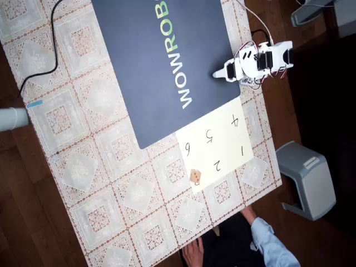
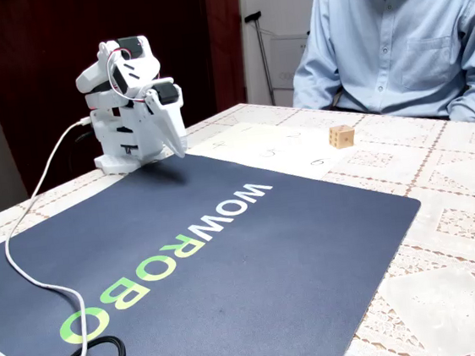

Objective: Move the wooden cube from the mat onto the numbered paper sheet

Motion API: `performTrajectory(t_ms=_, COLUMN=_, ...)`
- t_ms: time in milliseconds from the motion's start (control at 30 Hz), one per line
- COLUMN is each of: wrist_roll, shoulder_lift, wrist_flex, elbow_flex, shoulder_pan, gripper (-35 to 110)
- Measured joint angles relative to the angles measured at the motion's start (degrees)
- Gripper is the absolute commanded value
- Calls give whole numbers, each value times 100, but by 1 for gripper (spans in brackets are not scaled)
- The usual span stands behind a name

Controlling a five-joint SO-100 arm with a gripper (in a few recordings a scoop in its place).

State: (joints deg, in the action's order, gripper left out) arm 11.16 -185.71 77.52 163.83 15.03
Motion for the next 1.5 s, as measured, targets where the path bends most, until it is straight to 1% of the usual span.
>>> performTrajectory(t_ms=1500, wrist_roll=0, shoulder_lift=0, wrist_flex=0, elbow_flex=0, shoulder_pan=0, gripper=0)
